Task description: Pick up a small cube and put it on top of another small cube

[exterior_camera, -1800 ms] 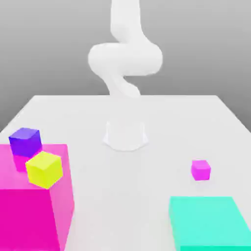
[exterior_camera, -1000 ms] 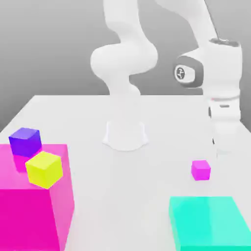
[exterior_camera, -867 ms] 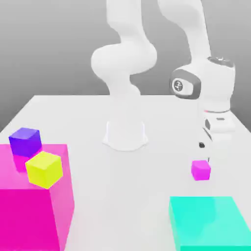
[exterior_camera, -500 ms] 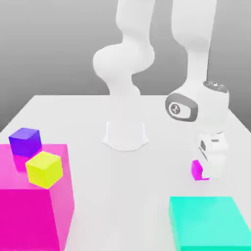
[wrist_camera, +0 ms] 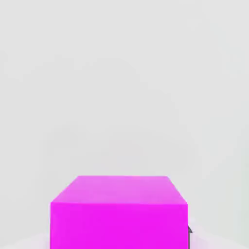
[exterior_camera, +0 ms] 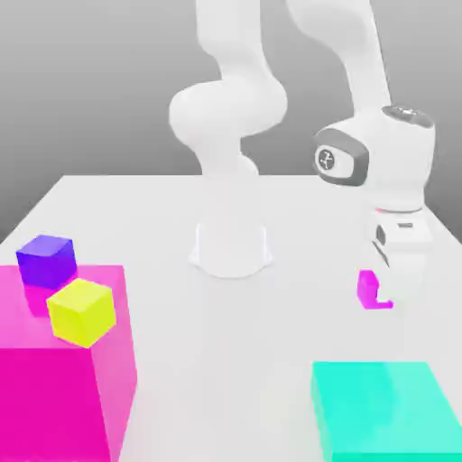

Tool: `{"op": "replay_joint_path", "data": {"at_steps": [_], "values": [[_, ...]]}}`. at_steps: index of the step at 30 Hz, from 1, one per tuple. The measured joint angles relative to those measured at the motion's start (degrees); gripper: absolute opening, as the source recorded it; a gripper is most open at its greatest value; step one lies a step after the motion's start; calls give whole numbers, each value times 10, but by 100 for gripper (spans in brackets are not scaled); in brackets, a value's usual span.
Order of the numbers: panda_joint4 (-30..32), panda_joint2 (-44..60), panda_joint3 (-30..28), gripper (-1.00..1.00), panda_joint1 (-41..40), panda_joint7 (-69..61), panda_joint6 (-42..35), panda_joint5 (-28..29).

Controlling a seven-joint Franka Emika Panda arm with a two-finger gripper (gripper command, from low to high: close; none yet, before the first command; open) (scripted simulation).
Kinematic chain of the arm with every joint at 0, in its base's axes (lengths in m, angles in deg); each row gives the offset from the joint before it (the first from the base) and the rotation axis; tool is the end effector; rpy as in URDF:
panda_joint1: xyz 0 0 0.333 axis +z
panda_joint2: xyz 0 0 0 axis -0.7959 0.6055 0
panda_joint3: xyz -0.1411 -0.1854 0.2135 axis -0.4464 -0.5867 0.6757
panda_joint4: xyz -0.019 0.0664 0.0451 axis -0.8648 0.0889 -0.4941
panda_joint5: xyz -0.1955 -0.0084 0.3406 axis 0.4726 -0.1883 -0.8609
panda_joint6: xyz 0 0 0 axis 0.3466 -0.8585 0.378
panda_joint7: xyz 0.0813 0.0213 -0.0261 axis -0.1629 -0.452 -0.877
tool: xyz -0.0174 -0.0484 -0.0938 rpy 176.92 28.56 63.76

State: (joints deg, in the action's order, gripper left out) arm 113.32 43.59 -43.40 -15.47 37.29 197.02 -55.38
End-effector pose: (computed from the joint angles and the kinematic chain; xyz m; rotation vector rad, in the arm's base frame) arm 0.3063 0.2228 0.2286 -2.8992 -1.2087 -0.0101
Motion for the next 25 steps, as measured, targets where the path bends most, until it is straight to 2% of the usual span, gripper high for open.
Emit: {"op": "replay_joint_path", "data": {"at_steps": [17,21,22,25], "values": [[-341,-38,-240,-100,-248,-344,-375,34],[-323,-4,-264,-100,-268,-383,-328,20],[-316,2,-265,100,-269,-385,-315,18],[-316,2,-265,100,-269,-385,-315,18]]}}
